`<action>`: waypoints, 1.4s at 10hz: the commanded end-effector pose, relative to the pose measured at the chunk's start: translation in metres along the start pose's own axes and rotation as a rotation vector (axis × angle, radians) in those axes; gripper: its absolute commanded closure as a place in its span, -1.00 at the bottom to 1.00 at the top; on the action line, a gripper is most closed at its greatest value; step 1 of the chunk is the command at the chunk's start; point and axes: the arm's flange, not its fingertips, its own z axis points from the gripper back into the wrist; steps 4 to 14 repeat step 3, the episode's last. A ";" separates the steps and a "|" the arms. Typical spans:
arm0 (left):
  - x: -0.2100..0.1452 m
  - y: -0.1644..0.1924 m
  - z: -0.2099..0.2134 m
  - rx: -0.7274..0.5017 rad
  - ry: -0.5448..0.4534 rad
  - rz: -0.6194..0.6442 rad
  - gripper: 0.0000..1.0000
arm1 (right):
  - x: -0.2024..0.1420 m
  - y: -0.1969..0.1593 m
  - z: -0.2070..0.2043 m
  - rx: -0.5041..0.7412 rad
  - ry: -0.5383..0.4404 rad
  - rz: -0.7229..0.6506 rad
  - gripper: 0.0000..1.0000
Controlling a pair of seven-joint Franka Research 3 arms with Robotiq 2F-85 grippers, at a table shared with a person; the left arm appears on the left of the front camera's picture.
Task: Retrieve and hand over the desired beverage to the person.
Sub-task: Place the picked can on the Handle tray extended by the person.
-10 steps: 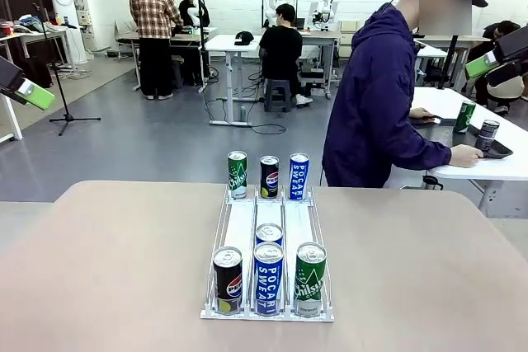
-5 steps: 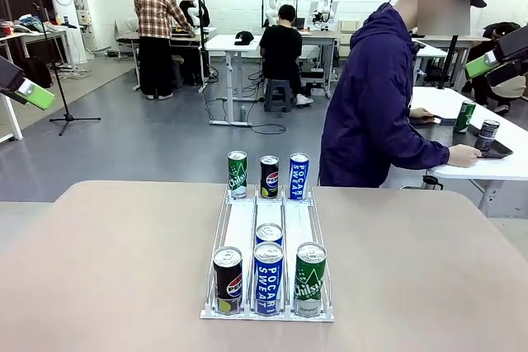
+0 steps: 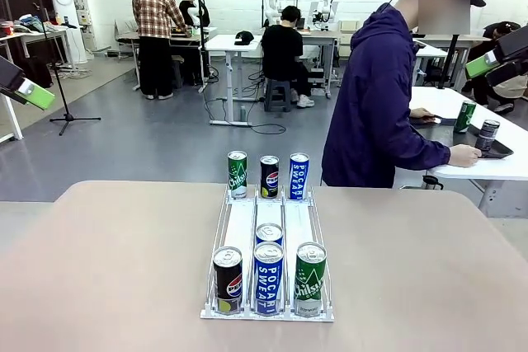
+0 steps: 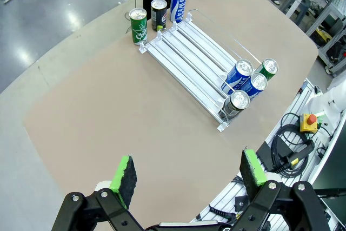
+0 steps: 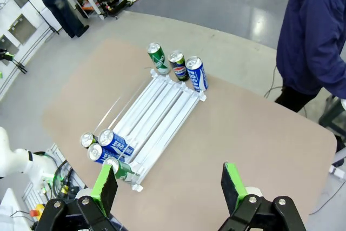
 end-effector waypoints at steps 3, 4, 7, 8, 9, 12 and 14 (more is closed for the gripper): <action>0.001 0.000 -0.001 -0.001 0.009 0.002 -1.00 | 0.001 -0.002 -0.002 -0.006 0.003 0.008 -1.00; 0.001 0.000 -0.001 -0.001 0.009 0.002 -1.00 | 0.001 -0.002 -0.002 -0.006 0.003 0.008 -1.00; 0.001 0.000 -0.001 -0.001 0.009 0.002 -1.00 | 0.001 -0.002 -0.002 -0.006 0.003 0.008 -1.00; 0.001 0.000 -0.001 -0.001 0.009 0.002 -1.00 | 0.001 -0.002 -0.002 -0.006 0.003 0.008 -1.00; 0.001 0.000 -0.001 -0.001 0.009 0.002 -1.00 | 0.001 -0.002 -0.002 -0.006 0.003 0.008 -1.00; 0.001 0.000 -0.001 -0.001 0.009 0.002 -1.00 | 0.001 -0.002 -0.002 -0.006 0.003 0.008 -1.00; 0.001 0.000 -0.001 -0.001 0.009 0.002 -1.00 | 0.001 -0.002 -0.002 -0.006 0.003 0.008 -1.00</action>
